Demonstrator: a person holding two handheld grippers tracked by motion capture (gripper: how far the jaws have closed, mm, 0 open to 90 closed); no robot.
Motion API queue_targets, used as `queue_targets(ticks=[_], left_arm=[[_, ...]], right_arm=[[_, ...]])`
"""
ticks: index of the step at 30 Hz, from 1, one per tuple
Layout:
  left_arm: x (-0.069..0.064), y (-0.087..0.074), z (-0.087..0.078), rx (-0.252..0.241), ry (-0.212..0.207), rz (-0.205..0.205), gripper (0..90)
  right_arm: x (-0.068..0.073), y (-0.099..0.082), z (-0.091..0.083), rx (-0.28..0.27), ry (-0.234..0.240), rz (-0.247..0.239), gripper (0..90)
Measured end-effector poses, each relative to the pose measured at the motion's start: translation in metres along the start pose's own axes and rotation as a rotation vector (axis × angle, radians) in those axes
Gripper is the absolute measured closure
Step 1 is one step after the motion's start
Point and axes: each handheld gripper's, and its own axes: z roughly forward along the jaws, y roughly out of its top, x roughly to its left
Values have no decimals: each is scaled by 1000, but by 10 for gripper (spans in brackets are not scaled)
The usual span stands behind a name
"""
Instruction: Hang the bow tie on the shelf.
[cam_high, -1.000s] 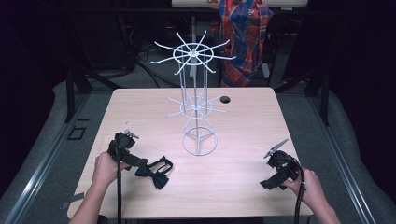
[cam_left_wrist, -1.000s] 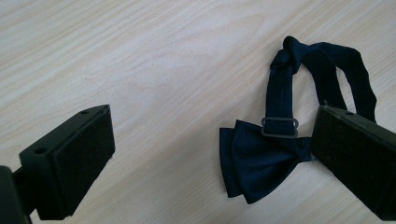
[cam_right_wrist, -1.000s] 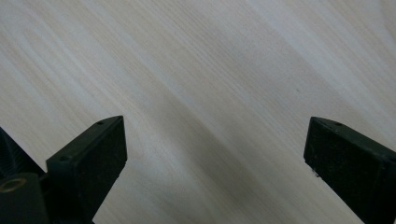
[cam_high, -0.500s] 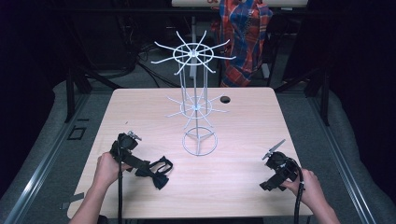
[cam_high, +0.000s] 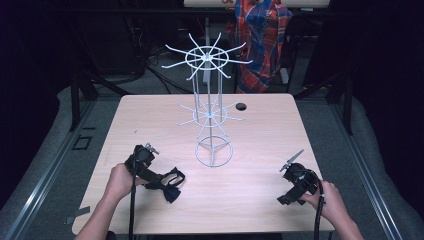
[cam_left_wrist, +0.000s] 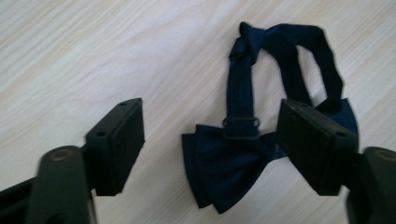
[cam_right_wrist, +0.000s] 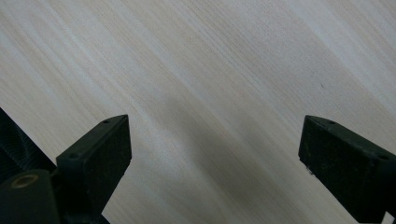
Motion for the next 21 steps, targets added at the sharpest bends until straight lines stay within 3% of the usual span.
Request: queue_targets(ticks=[9, 21], left_arm=[[-16, 15, 14, 5, 3, 55, 418], [-18, 19, 28, 12, -21, 36, 595]], right_arm=[[1, 1, 0, 9, -2, -7, 100], [2, 2, 0, 10, -13, -12, 101]])
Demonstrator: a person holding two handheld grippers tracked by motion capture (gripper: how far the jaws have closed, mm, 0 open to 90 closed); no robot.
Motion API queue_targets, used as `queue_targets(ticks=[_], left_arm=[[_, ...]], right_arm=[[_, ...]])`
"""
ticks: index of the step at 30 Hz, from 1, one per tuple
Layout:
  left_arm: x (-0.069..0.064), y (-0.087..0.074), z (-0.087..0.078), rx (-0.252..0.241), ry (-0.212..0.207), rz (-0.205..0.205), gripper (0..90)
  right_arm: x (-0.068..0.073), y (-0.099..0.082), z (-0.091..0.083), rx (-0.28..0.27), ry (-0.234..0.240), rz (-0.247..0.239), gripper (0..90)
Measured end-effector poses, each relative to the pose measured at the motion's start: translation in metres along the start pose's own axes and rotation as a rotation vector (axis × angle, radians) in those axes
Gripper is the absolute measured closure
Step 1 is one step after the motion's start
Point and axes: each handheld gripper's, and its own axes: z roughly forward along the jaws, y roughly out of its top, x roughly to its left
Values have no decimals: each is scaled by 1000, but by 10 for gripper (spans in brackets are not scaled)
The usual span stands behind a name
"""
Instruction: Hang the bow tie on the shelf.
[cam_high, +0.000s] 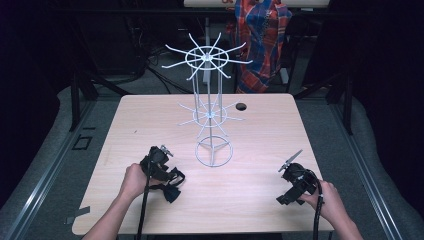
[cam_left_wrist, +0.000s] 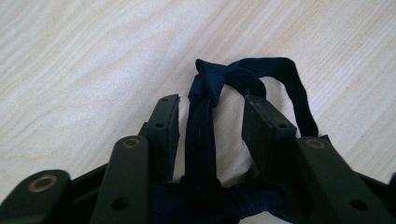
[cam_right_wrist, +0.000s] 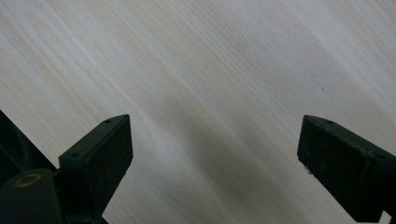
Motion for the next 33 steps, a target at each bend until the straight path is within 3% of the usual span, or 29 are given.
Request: queue_targets(ticks=[5, 9, 15, 22, 23, 24, 28, 33], left_arm=[[0, -1, 4, 28, 11, 12, 722], [-4, -1, 7, 57, 27, 49, 830], [-1, -2, 3, 38, 35, 23, 882], [6, -5, -15, -61, 94, -2, 888], [7, -6, -22, -102, 120, -5, 888], [7, -6, -22, -102, 120, -5, 888], [9, -11, -40, -216, 181, -29, 890], [13, -15, -55, -298, 205, -59, 891]], right_arm=[[1, 0, 0, -8, 1, 4, 103], [1, 0, 0, -10, -3, 2, 104], [0, -1, 0, -8, 3, 8, 105], [0, 0, -1, -4, -1, 2, 105], [-1, 0, -2, 3, -2, -8, 103], [-1, 0, -2, 3, -2, -8, 103], [-1, -1, -1, -5, 0, 0, 103], [-2, -2, -1, -19, 5, 7, 103]])
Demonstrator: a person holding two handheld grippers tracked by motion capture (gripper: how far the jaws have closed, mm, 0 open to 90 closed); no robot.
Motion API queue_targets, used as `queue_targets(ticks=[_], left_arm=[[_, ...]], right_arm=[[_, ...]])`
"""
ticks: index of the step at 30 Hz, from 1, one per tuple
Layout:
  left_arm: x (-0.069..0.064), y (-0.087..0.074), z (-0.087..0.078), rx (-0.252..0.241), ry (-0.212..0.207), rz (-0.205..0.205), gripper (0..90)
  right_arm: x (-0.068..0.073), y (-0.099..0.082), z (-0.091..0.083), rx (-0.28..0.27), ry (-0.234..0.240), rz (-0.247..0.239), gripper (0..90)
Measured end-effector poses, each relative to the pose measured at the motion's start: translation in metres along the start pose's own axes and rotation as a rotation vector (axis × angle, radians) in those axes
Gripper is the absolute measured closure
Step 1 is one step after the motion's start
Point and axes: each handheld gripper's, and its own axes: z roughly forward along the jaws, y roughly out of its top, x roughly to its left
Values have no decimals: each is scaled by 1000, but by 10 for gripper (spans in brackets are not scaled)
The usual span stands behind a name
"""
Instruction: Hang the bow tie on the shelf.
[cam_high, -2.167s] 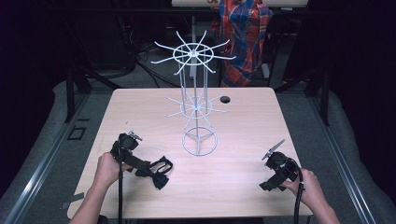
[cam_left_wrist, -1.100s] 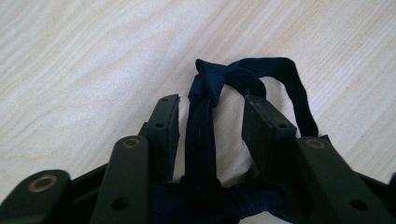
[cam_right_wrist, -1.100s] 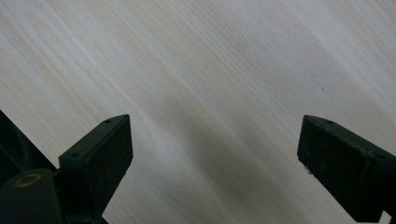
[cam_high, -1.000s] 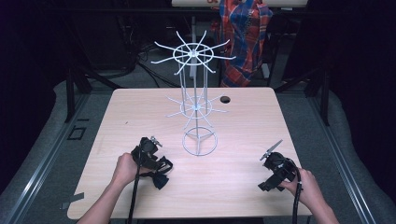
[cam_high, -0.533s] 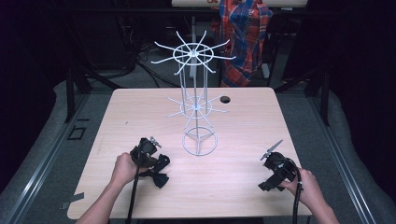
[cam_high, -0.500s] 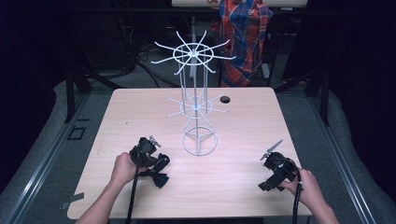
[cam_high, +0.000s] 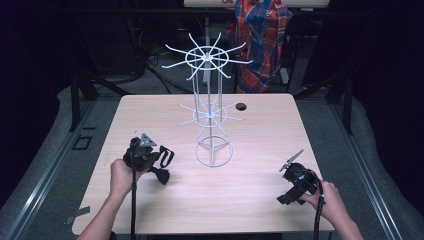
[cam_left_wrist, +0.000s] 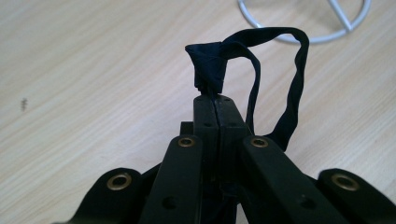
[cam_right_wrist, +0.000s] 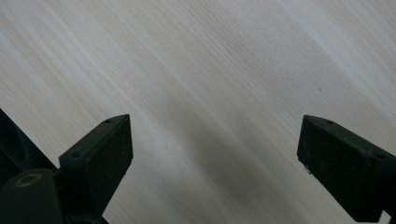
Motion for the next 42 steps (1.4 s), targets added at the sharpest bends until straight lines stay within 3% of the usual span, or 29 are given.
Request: queue_targets(ticks=[3, 8, 15, 19, 20, 22, 23, 30, 35, 38, 42], left_arm=[[5, 0, -11, -49, -9, -38, 890], [5, 3, -20, -81, -22, -60, 890], [1, 12, -32, -137, -26, -63, 890], [1, 16, -32, -154, -40, -67, 890], [0, 17, -32, -155, -40, -60, 890], [-1, 18, -32, -155, -39, -56, 889], [-3, 18, -33, -159, -39, -53, 889], [-3, 20, -35, -169, -34, -51, 889], [0, 24, -40, -190, -35, -63, 889], [1, 26, -42, -203, -31, -64, 889], [3, 28, -45, -214, -35, -73, 890]], right_arm=[[-1, 1, 0, 14, -4, -7, 103], [0, 1, 0, 15, -10, -9, 103], [1, 0, -2, 11, -16, -8, 103], [-6, 0, -1, 21, -2, -11, 103], [-8, -2, 4, -9, 38, 32, 103], [-12, -3, 4, 5, 42, 32, 102], [-13, -5, 4, -12, 36, 66, 102], [-9, -3, 0, -11, 17, 31, 103], [-8, -3, -1, -21, -1, 39, 103], [-8, -3, 0, -23, 12, 50, 103], [-8, -3, -1, -11, 1, 35, 103]])
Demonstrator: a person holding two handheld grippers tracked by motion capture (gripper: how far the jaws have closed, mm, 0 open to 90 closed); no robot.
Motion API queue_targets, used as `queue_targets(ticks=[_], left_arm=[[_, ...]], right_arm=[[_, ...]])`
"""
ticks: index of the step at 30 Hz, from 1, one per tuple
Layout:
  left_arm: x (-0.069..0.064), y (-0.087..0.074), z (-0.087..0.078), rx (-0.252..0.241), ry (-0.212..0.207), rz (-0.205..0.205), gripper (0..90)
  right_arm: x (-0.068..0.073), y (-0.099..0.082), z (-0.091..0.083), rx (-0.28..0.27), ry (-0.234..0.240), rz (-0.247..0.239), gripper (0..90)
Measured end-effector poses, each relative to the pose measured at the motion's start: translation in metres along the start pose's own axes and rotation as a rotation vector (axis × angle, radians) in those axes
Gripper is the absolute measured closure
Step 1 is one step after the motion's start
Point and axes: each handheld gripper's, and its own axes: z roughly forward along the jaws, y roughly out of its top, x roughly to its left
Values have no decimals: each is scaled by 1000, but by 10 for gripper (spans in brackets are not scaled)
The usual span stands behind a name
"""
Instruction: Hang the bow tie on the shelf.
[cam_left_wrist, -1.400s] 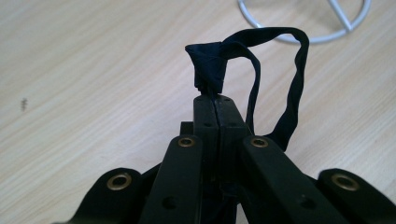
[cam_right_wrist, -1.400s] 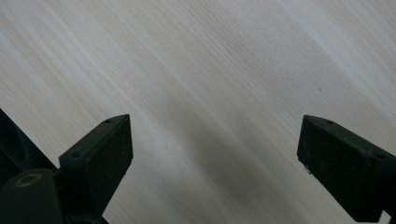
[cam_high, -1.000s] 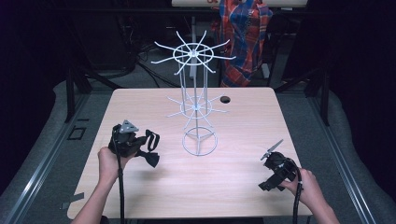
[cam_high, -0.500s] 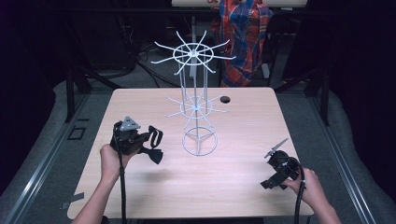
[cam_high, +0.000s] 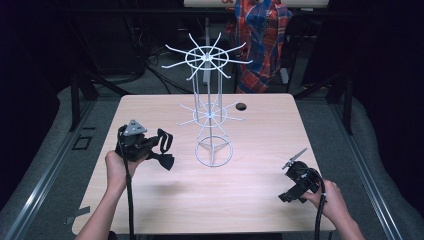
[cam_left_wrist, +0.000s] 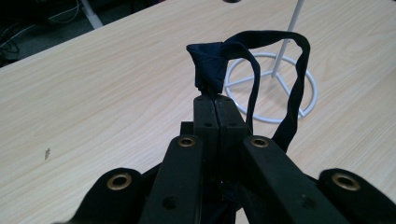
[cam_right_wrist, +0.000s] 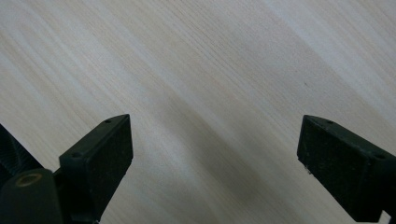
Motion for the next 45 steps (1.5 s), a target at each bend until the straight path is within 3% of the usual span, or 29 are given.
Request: queue_targets(ticks=[6, 7, 10, 14, 17, 24, 27, 28, 29, 45], left_arm=[[-1, 9, -5, -40, -6, 2, 889], [-2, 11, -6, -44, -5, 2, 889], [-1, 13, -6, -55, -13, -4, 889], [-1, 20, -6, -78, -18, -1, 889], [0, 23, -5, -83, -23, 0, 890], [1, 29, -9, -112, -32, 1, 889], [0, 29, -9, -109, -34, 4, 890], [0, 29, -9, -108, -33, 5, 889], [0, 29, -9, -107, -34, 6, 889], [-6, 38, 4, -104, -44, 24, 889]], right_arm=[[1, 0, 1, -5, 6, -4, 103], [0, 1, -1, 17, 4, -23, 103], [2, -1, 0, -2, 5, 4, 103], [0, 0, -1, 25, 6, -12, 103], [2, -1, 1, 0, 7, 8, 103], [1, -1, 1, 5, 0, 4, 103], [2, -1, 2, 4, 1, 6, 103], [1, 0, 0, 29, -4, -13, 103], [3, -1, 2, 4, 8, 7, 103], [3, 0, 3, 19, 2, 1, 103]])
